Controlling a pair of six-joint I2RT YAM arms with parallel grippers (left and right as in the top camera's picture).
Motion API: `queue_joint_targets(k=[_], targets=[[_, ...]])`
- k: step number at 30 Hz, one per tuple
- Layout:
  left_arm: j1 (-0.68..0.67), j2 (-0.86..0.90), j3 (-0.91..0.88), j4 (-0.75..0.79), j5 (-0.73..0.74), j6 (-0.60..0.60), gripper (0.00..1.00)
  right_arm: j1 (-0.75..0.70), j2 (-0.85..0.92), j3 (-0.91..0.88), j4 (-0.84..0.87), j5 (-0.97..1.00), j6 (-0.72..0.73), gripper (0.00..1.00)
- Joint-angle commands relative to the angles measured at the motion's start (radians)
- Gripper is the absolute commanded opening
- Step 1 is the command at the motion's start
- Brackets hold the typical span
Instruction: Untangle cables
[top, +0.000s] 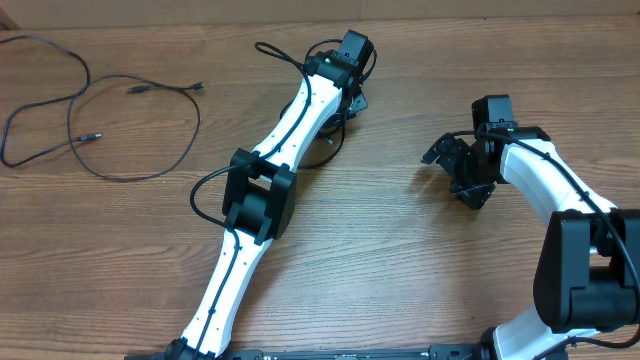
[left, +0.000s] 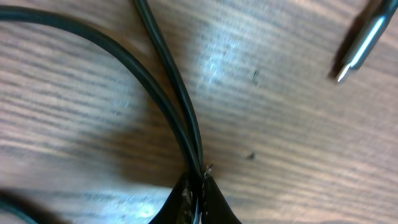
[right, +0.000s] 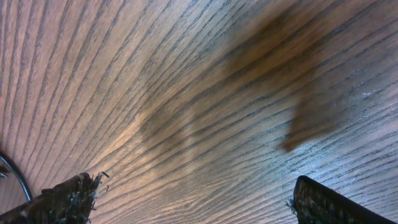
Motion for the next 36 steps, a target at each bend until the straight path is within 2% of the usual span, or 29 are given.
queue_joint_targets(k=[1, 9, 14, 19, 24, 36], targets=[[0.012, 0.018, 0.007, -0.075, 0.031, 0.07, 0.04, 0.006, -0.001, -0.005, 0.006, 0.016, -0.007, 1.0], [0.061, 0.014, 0.288, -0.34, 0.031, 0.132, 0.04, 0.006, -0.001, -0.005, 0.005, 0.016, -0.007, 1.0], [0.104, 0.013, 0.609, -0.566, 0.031, 0.222, 0.04, 0.006, -0.001, -0.005, 0.006, 0.016, -0.007, 1.0], [0.131, -0.107, 0.62, -0.586, 0.091, 0.34, 0.04, 0.006, -0.001, -0.005, 0.006, 0.016, -0.007, 1.0], [0.135, -0.244, 0.62, -0.585, 0.038, 0.391, 0.04, 0.006, -0.001, -0.005, 0.005, 0.016, -0.007, 1.0], [0.137, -0.326, 0.618, -0.586, 0.057, 0.483, 0.04, 0.006, -0.001, -0.005, 0.005, 0.016, -0.007, 1.0]])
